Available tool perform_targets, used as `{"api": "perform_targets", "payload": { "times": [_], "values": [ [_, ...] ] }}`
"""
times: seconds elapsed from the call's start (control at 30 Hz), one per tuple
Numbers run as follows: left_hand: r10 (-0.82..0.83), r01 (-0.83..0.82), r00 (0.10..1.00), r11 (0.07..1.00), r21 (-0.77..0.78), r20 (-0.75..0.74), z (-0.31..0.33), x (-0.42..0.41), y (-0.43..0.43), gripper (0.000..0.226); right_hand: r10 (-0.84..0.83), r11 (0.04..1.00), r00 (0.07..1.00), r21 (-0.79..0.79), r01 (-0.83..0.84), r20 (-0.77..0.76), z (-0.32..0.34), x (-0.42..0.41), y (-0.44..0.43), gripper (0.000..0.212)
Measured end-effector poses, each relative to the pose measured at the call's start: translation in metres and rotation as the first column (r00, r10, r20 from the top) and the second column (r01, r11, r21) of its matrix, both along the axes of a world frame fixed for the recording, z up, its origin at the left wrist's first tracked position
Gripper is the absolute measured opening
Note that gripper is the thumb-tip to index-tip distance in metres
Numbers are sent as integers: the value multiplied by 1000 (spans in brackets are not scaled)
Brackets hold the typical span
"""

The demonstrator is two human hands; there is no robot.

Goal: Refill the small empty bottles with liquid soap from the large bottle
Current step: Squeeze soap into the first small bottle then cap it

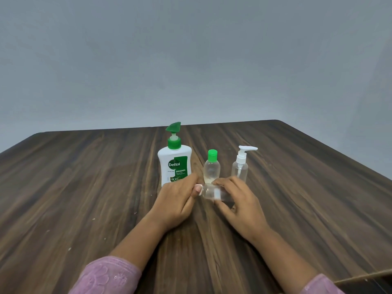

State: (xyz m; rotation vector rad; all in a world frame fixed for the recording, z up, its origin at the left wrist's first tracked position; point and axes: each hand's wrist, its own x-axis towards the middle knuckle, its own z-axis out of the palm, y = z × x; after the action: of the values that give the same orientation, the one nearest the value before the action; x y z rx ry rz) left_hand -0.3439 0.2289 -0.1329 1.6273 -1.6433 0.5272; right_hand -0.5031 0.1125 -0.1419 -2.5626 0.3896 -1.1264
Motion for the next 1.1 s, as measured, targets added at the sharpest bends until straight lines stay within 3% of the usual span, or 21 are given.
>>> {"api": "perform_targets", "payload": {
  "times": [0.1,0.23,0.33,0.43,0.53,0.63,0.8,0.97,1.1],
  "values": [
    [54,-54,999,998,-32,1,1,2,1,55,9,1000,1000,-11,-10,-23,1,0,1,34],
    [-43,42,999,999,-11,-31,4,2,3,37,-8,999,1000,33,7,28,0,0,-1,32],
    [-117,116,993,993,36,30,5,-2,1,31,-14,999,998,44,11,66,-1,0,-1,31],
    [-79,77,995,996,37,63,4,-3,-1,18,-17,999,996,49,13,85,-2,1,-2,31],
    [13,-13,997,1000,-8,74,1,-1,-2,23,-24,999,995,25,21,96,-1,2,-2,30],
    [67,-68,997,997,-32,-33,-2,0,-2,43,-40,999,993,-13,42,111,0,2,0,30],
    [-60,43,940,997,-56,-337,-6,-3,-4,58,-43,996,991,-73,52,128,1,2,0,28],
    [-166,160,966,986,-45,-197,2,-4,1,37,-55,998,988,15,53,142,-2,3,-3,32],
    [-88,88,996,996,-22,-30,0,-5,-2,19,-38,999,989,37,33,144,-4,3,-3,31]
  ]
}}
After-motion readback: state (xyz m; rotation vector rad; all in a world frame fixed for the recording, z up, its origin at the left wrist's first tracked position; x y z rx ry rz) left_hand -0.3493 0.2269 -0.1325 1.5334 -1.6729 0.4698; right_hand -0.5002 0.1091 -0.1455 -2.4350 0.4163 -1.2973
